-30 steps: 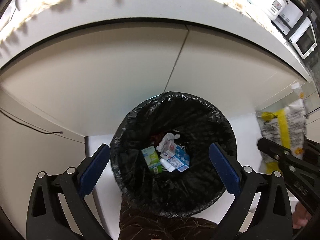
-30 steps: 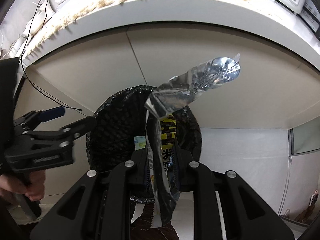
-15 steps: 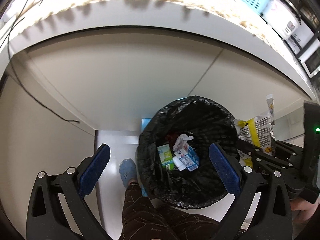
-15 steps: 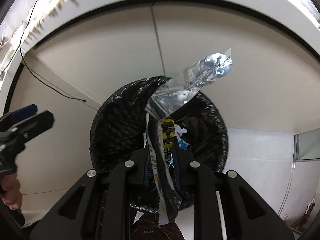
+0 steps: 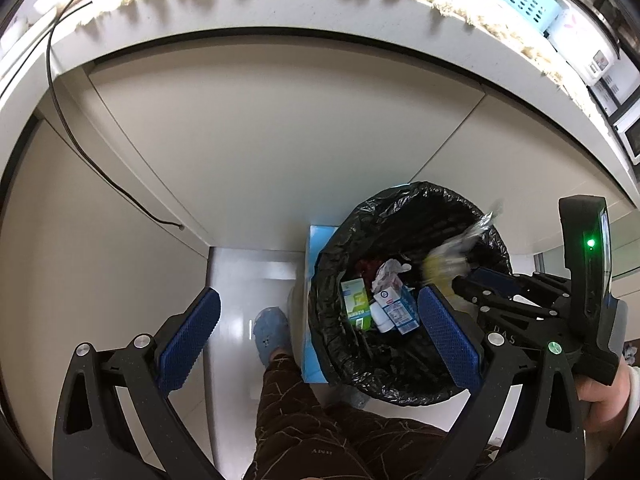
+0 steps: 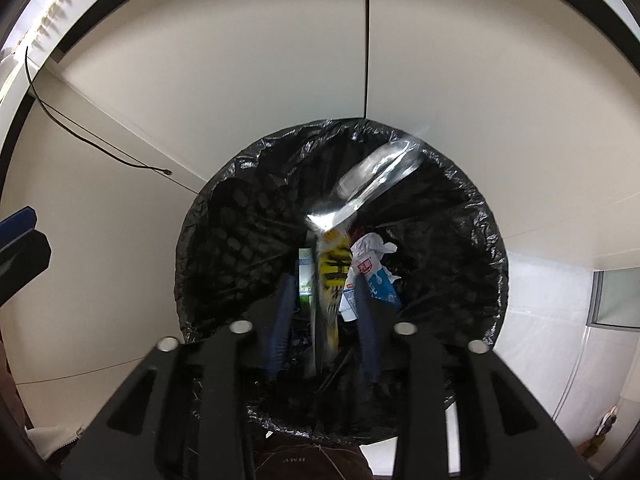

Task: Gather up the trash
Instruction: 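Open the right gripper to drop the snack packet into the bin, then raise both tools toward the counter, right toward the blue cookie packet, left toward the plastic tube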

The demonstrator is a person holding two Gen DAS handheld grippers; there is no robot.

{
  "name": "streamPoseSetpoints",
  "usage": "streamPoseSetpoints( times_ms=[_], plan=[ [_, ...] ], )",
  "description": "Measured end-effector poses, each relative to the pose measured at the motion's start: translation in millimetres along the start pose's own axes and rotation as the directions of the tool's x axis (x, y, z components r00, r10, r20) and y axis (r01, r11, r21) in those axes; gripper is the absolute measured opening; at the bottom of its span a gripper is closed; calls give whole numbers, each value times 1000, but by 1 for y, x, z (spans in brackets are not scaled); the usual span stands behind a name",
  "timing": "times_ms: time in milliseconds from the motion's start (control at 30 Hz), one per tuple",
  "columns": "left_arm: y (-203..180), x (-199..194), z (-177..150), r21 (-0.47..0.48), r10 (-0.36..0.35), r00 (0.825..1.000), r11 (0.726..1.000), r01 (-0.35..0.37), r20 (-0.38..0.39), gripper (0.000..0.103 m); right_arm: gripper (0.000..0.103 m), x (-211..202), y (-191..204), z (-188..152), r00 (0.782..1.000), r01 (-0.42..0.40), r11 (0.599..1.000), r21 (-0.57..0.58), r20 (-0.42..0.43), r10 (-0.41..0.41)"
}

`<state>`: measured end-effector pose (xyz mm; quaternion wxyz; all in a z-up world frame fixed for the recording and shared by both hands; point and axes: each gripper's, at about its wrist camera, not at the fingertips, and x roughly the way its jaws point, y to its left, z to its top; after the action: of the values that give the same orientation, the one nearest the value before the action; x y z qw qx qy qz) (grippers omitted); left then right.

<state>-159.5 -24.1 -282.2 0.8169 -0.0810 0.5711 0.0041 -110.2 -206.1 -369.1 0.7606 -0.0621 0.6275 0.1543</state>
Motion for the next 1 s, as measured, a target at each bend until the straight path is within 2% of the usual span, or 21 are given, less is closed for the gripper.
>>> streamPoseSetpoints(
  times_ms=[67,200,267,367,633,833,1000],
  plan=[
    [1,1,0,3,1,1000,1000,-1,1,97,51,4,4,-2,1000,6,1000,4,3,-6],
    [-1,2,2,14,5,1000,1000,-5,4,97,68,2,2,-4,999,30,999,22,18,-30],
    [-2,1,5,17,4,1000,1000,-4,2,97,82,-6,-3,-3,998,46,998,50,35,-48],
    [-5,-6,11,11,1,1000,1000,-1,1,97,92,-25,-14,-1,993,95,992,85,61,-100],
    [-18,-56,35,25,-9,999,1000,8,54,97,94,-99,-32,17,978,137,978,160,134,-159],
    [-22,-91,57,19,14,995,1000,-16,97,97,94,-162,-33,34,950,139,976,169,254,-179],
    [-20,-111,74,0,-8,994,1000,8,111,97,94,-194,-31,49,925,155,975,160,322,-200]
  ],
)
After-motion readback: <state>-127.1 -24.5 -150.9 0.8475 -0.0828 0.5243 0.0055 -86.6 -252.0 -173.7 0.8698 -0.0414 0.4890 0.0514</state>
